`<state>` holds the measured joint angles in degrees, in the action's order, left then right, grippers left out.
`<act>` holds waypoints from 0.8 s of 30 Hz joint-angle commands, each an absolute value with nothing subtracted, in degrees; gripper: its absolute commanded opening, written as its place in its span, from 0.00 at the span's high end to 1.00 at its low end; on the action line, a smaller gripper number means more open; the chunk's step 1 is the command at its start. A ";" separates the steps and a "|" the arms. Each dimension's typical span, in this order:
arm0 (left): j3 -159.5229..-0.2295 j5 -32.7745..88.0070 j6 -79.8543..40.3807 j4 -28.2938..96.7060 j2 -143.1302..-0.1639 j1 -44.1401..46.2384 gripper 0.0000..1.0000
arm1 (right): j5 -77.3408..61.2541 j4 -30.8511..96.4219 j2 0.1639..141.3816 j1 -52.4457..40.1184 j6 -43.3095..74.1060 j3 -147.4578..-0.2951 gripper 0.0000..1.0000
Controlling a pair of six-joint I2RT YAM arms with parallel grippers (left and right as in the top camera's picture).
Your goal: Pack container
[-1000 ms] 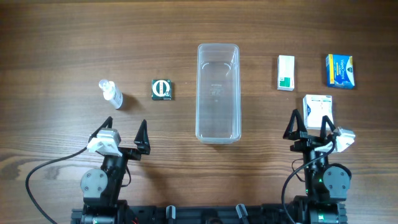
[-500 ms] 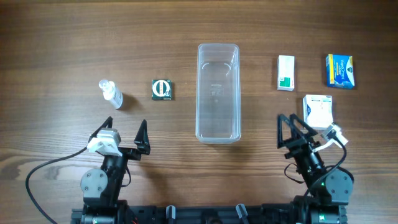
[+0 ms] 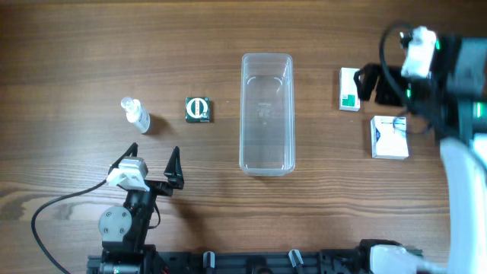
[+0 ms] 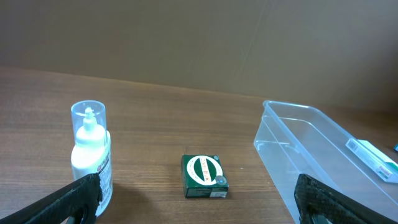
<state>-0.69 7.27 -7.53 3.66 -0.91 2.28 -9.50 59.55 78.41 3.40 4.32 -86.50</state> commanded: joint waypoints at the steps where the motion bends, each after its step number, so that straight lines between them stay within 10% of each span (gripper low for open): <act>1: -0.32 6.76 -6.20 3.84 -0.82 2.11 0.00 | -5.13 59.79 89.54 3.29 -1.67 -92.66 0.00; 24: -0.32 6.76 -6.20 3.84 -0.82 2.11 0.00 | 8.12 47.79 115.20 10.68 -12.56 -93.12 0.00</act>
<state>-0.69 7.27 -7.53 3.64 -0.91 2.28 5.08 47.48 116.16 6.48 -6.79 -91.66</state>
